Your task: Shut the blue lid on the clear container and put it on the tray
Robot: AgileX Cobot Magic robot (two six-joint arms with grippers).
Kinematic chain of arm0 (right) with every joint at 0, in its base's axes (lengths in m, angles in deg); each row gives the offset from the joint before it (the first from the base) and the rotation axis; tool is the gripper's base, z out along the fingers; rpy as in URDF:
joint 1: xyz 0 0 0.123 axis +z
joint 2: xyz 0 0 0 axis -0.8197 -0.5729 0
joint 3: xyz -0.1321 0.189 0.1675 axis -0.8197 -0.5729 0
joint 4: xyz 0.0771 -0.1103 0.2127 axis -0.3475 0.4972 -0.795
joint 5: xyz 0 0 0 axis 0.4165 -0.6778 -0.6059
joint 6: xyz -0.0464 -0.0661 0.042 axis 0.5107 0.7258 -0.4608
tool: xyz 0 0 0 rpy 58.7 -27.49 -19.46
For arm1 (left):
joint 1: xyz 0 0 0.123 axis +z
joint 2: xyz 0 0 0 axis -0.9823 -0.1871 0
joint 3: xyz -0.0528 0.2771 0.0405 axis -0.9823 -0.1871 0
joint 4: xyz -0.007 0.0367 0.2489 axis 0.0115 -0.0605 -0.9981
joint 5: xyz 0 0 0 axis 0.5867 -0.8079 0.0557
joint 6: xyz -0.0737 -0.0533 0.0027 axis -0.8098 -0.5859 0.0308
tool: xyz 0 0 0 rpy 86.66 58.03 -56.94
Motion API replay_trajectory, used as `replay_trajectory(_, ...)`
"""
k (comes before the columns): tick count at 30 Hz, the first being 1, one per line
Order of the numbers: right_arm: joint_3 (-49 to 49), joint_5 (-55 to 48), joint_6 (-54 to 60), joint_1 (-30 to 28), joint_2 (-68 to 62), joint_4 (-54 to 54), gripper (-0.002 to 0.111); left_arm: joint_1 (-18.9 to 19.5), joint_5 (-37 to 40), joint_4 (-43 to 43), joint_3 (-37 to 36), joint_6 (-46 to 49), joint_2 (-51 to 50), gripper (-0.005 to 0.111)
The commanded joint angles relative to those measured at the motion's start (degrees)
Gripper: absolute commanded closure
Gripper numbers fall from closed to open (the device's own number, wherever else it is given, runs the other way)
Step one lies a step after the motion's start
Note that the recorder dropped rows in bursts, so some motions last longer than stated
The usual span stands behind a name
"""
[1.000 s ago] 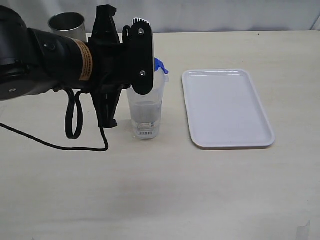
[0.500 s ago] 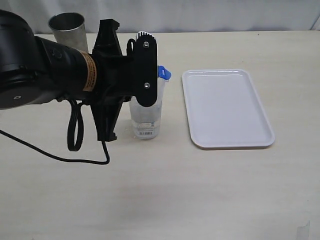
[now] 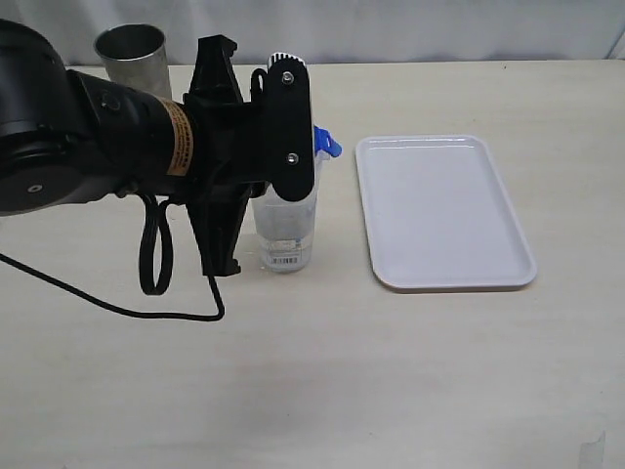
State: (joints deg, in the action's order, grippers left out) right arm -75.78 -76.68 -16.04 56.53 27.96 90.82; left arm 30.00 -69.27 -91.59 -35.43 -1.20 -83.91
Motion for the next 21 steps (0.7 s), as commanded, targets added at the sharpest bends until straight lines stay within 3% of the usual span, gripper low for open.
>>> replay_trajectory(1,-0.09,0.23,-0.03,-0.22,0.25,-0.06,0.103,-0.2,0.39,1.42,-0.15,0.0,0.2,0.107)
replay_trajectory(21,-0.09,0.23,-0.03,-0.22,0.25,-0.06,0.103,-0.2,0.02,5.0,-0.15,0.0,0.2,0.107)
